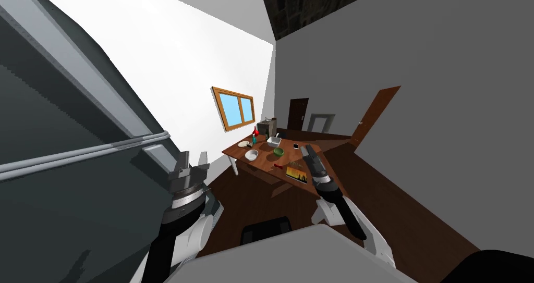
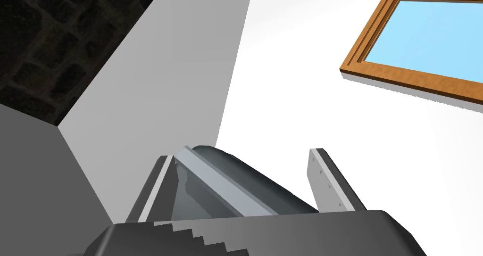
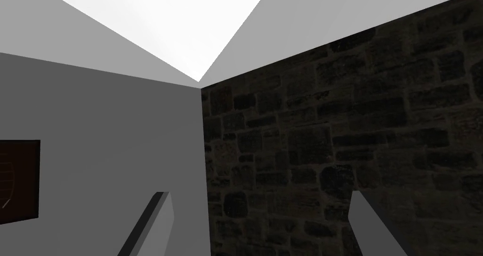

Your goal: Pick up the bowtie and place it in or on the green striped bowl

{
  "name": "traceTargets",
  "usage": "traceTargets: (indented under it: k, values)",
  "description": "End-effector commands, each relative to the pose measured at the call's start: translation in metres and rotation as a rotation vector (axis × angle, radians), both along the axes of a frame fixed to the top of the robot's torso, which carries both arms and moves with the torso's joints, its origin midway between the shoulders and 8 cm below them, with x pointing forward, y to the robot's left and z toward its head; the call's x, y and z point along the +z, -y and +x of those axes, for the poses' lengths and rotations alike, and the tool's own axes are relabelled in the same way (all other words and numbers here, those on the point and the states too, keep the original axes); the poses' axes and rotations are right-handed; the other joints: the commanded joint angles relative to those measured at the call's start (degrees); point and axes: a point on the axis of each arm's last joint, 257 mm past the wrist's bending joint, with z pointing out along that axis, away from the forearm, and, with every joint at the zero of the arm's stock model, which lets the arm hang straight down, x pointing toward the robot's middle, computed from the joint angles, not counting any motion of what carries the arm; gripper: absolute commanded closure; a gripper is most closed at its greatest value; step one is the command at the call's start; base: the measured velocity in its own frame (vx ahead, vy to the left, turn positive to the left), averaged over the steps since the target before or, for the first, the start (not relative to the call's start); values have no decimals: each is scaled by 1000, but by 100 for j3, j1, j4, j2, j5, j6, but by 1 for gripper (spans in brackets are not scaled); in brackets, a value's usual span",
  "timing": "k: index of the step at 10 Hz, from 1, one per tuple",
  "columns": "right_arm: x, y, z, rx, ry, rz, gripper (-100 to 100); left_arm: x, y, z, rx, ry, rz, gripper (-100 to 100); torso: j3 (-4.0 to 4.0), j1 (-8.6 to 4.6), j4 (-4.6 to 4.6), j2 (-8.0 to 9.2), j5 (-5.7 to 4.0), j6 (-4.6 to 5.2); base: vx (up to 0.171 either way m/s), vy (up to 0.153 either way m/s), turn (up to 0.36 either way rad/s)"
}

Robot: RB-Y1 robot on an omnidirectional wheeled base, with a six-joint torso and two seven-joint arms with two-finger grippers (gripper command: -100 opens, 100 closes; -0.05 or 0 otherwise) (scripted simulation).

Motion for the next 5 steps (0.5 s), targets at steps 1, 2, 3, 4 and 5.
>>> traceTargets:
  k: [1, 2, 3, 4, 5]
  values:
    - [-8, 0, 5, 14, -24, -24, -100, 0, 0, 0, 0, 0, 0, 0, 0, 0, 0, 0, 0, 0, -27, 11, 49]
    - [-29, -1, 12, 31, -75, -58, -100, 0, 0, 0, 0, 0, 0, 0, 0, -2, 1, -1, 0, 2, -28, 17, 114]
    - [-30, -2, 12, 34, -78, -65, -100, 0, 0, 0, 0, 0, 0, 0, 0, -1, 0, -1, 0, 0, -22, 11, 65]
    - [-51, -2, 17, 51, -130, -102, -100, 0, 0, 0, 0, 0, 0, 0, -1, -3, 0, -3, 0, 2, -23, 18, 154]
    - [-69, -3, 20, 68, -171, -135, -100, 0, 0, 0, 0, 0, 0, 0, -2, -2, 0, -3, 0, -1, -35, 29, 246]
